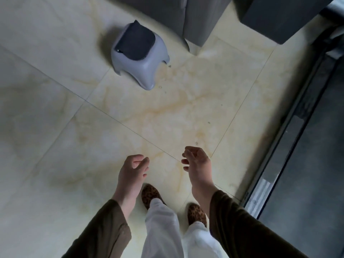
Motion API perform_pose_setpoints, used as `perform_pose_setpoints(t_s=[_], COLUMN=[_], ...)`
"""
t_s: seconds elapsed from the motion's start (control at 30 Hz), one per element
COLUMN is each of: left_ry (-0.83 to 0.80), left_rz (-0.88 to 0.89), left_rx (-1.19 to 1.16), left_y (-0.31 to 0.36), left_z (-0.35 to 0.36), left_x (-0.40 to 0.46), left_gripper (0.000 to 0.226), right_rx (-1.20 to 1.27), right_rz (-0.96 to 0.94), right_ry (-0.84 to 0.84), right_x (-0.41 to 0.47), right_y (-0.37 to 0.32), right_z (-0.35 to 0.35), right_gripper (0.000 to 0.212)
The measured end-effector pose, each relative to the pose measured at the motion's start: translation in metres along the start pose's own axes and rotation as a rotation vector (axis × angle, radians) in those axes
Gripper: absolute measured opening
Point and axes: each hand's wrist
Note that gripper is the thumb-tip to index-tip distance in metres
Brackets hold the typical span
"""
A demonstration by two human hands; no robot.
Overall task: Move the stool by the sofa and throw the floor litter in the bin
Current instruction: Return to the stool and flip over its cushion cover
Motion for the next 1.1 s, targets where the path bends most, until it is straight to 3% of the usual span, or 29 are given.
perform_pose_setpoints(t_s=[0.7,1.1], left_ry=[0.034,-0.101], left_rz=[0.046,0.101], left_rx=[-0.031,0.095], left_y=[0.169,0.253], left_z=[-0.102,-0.176], left_x=[0.17,0.268], left_gripper=[0.026,0.028], right_rx=[-0.005,0.078], right_rz=[-0.035,-0.04], right_ry=[-0.016,0.073], right_x=[0.099,0.135], right_y=[-0.106,-0.15], right_z=[0.209,0.327], right_gripper=[0.008,0.008])
Point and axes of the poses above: each hand's wrist, its own x-axis towards the middle knuckle, its own z-axis out of the palm, y = z × x, and after that the axes turned 11 degrees about x, right-handed
